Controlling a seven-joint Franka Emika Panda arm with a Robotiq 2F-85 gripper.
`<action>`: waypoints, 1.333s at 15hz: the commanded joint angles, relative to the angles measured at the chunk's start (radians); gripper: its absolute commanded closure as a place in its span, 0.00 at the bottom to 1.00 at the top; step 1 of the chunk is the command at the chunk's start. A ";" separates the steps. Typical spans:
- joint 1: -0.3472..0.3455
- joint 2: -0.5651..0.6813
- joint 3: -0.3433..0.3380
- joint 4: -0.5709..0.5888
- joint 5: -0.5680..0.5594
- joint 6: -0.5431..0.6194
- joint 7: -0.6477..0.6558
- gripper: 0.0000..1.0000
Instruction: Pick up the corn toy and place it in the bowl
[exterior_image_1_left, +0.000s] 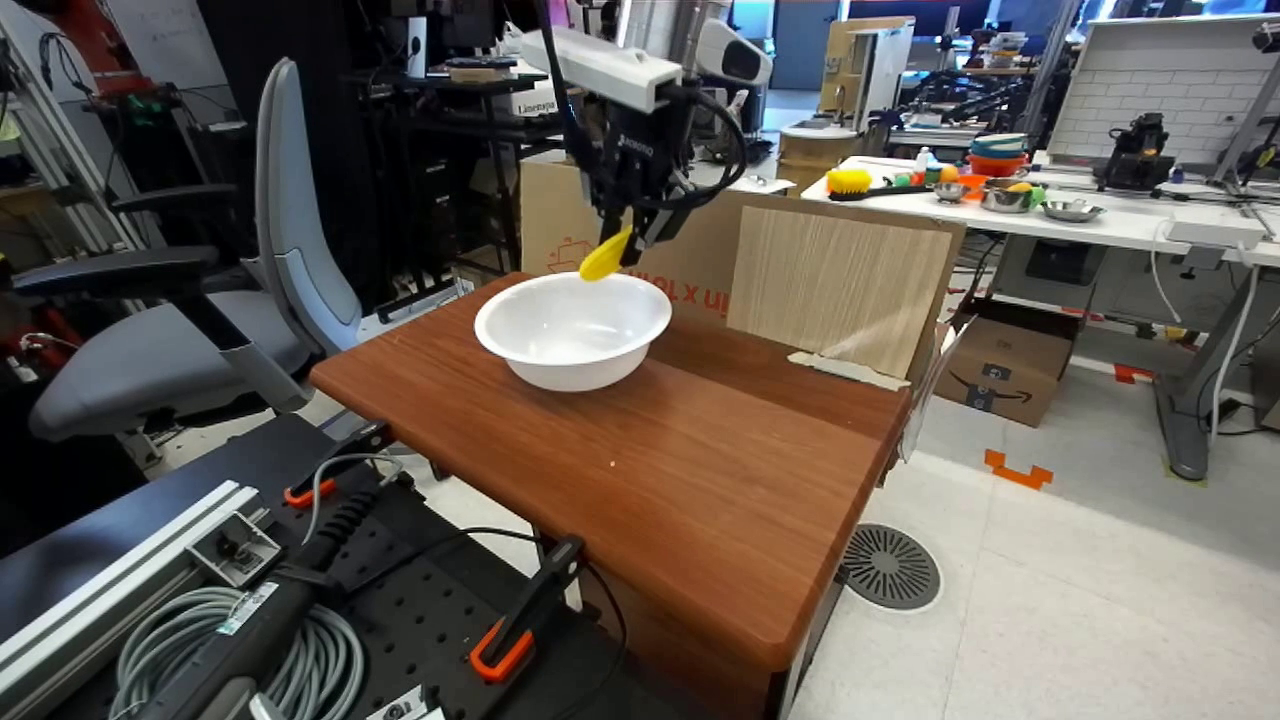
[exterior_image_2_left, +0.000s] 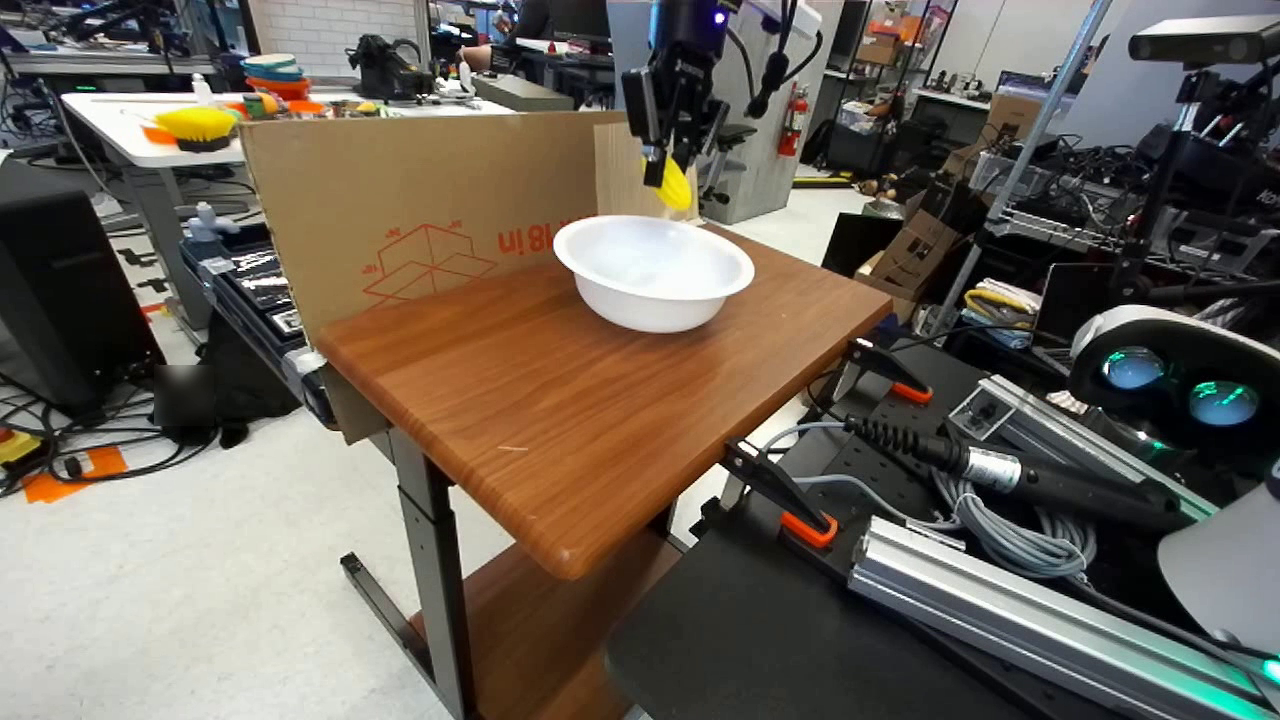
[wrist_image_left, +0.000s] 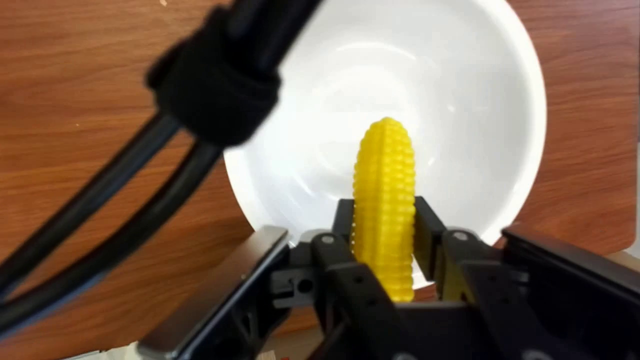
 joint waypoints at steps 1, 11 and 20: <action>0.015 0.103 0.000 0.067 -0.010 0.054 0.082 0.92; 0.081 0.175 0.010 0.106 -0.034 0.076 0.195 0.36; 0.068 -0.116 0.014 -0.102 -0.045 0.048 0.150 0.00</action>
